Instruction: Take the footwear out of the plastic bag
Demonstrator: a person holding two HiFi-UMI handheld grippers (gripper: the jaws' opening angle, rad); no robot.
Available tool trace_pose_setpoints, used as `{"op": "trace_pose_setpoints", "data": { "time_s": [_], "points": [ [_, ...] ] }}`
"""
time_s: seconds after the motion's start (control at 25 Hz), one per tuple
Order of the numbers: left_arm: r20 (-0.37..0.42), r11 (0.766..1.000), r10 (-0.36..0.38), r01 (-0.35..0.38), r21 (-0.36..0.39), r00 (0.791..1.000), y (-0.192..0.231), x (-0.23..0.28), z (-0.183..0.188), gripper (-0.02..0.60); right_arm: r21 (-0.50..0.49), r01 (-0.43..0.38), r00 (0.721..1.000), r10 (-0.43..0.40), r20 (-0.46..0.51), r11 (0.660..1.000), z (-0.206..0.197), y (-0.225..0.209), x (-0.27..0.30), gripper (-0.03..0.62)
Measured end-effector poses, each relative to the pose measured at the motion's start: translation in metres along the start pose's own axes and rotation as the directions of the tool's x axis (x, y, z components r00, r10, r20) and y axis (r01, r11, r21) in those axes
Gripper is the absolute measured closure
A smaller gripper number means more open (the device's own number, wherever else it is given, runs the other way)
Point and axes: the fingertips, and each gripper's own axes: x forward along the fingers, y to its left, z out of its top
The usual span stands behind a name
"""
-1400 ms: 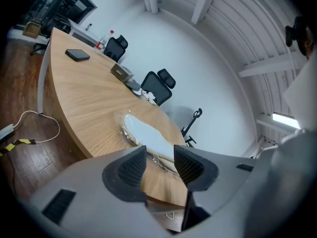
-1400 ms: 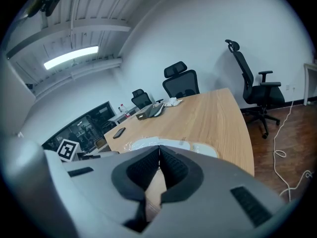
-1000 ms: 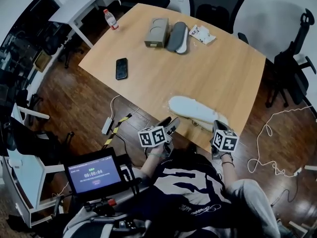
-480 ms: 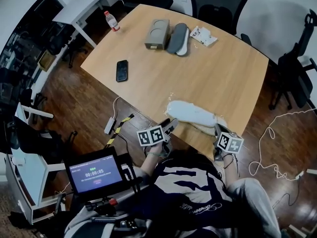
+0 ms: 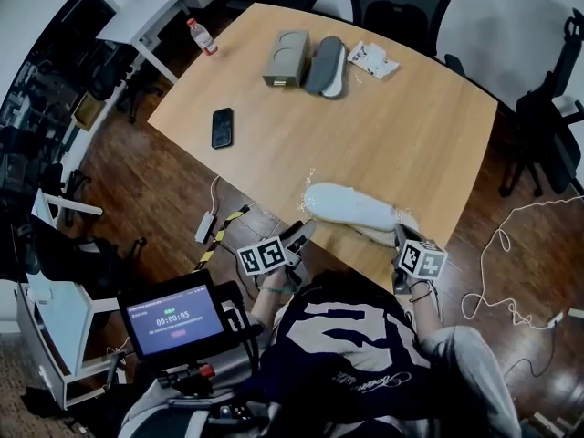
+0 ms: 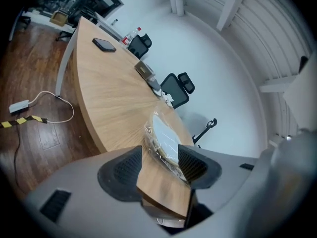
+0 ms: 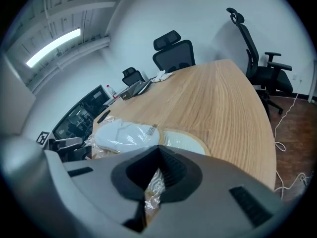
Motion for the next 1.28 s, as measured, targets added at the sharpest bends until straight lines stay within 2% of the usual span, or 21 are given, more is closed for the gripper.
{"op": "trace_pose_setpoints", "data": {
  "time_s": [0.16, 0.24, 0.4, 0.56, 0.64, 0.76, 0.84, 0.88, 0.92, 1.04, 1.12, 1.28],
  "points": [
    [0.018, 0.997, 0.043, -0.044, 0.06, 0.999, 0.011, 0.016, 0.022, 0.362, -0.007, -0.018, 1.0, 0.017, -0.011, 1.0, -0.001, 0.001, 0.003, 0.599],
    [0.003, 0.995, 0.06, -0.06, 0.083, 0.998, 0.016, 0.026, 0.03, 0.323, -0.007, -0.027, 0.999, 0.027, -0.021, 1.0, 0.0, 0.0, 0.004, 0.599],
    [-0.05, 0.995, 0.055, -0.051, 0.08, 0.997, 0.018, 0.041, 0.031, 0.321, -0.017, -0.043, 0.998, 0.043, -0.035, 0.999, 0.0, 0.002, 0.001, 0.599],
    [-0.067, 0.994, 0.059, -0.052, 0.097, 0.996, 0.014, 0.045, 0.03, 0.321, -0.033, -0.057, 0.997, 0.056, -0.046, 0.998, 0.0, 0.002, 0.0, 0.599],
    [-0.066, 0.996, 0.02, -0.014, 0.086, 0.998, 0.006, 0.049, 0.03, 0.322, -0.032, -0.062, 0.997, 0.06, -0.049, 0.998, 0.0, 0.001, 0.001, 0.599],
    [-0.019, 0.995, -0.095, 0.094, -0.046, 0.995, -0.009, 0.058, 0.033, 0.322, -0.032, -0.071, 0.996, 0.069, -0.052, 0.997, -0.001, 0.0, 0.001, 0.599],
    [0.03, 0.975, -0.16, 0.163, -0.151, 0.987, -0.016, 0.064, 0.035, 0.324, -0.034, -0.074, 0.996, 0.072, -0.053, 0.997, -0.001, 0.0, 0.002, 0.599],
    [0.053, 0.964, -0.184, 0.191, -0.187, 0.981, -0.018, 0.066, 0.036, 0.34, -0.034, -0.075, 0.996, 0.073, -0.054, 0.997, -0.001, 0.0, 0.002, 0.599],
    [0.073, 0.956, -0.199, 0.21, -0.206, 0.977, -0.02, 0.067, 0.036, 0.408, -0.033, -0.076, 0.996, 0.074, -0.054, 0.997, 0.0, 0.0, 0.002, 0.599],
    [0.099, 0.961, -0.172, 0.189, -0.203, 0.98, -0.018, 0.068, 0.035, 0.48, -0.021, -0.094, 0.995, 0.093, -0.042, 0.995, 0.001, 0.002, 0.0, 0.599],
    [0.11, 0.957, -0.155, 0.177, -0.228, 0.982, -0.013, 0.069, 0.033, 0.509, 0.003, -0.116, 0.993, 0.116, -0.027, 0.993, 0.003, 0.0, -0.004, 0.599],
    [0.185, 0.897, -0.163, 0.224, -0.381, 0.969, -0.003, 0.068, 0.031, 0.522, 0.041, -0.134, 0.991, 0.133, 0.021, 0.99, 0.011, -0.018, -0.024, 0.599]
  ]
}}
